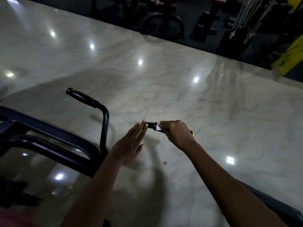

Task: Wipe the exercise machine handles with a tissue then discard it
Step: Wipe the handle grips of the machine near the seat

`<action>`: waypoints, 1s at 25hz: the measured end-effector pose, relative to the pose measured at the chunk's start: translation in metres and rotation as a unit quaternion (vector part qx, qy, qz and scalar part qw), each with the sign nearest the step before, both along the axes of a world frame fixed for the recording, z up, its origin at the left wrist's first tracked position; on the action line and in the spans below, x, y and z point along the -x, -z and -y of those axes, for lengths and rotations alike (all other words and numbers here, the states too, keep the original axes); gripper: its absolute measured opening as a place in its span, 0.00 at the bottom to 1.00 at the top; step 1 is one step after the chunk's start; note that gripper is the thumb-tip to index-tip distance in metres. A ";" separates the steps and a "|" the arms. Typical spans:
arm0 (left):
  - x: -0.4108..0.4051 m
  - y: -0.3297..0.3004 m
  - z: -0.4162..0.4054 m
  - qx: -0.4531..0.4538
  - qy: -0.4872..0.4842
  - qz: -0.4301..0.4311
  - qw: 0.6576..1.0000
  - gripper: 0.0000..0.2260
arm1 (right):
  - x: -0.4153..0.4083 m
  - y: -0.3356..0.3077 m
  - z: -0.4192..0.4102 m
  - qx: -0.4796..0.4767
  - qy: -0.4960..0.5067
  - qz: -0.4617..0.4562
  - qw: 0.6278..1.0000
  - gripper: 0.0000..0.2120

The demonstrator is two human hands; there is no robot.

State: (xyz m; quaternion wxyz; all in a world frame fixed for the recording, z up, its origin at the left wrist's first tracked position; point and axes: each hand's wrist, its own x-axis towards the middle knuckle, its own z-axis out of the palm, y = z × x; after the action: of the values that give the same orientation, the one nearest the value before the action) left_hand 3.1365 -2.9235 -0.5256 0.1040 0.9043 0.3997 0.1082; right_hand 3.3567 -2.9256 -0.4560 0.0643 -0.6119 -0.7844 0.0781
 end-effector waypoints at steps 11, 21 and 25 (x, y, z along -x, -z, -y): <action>-0.005 -0.005 0.006 -0.022 -0.019 -0.018 0.999 0.31 | -0.075 0.000 0.023 -0.001 0.045 -0.106 0.993 0.14; -0.005 -0.003 0.008 -0.003 -0.024 -0.018 1.000 0.34 | 0.006 -0.016 -0.025 0.041 -0.051 -0.071 0.995 0.04; -0.005 -0.004 0.007 -0.015 -0.020 -0.026 0.999 0.33 | -0.004 -0.002 -0.023 0.075 -0.026 -0.105 0.991 0.06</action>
State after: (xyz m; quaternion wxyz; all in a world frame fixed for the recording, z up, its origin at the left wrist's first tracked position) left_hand 3.1414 -2.9305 -0.5217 0.0780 0.8998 0.4190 0.0931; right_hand 3.3604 -2.9028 -0.4538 0.0983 -0.5830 -0.7808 0.2020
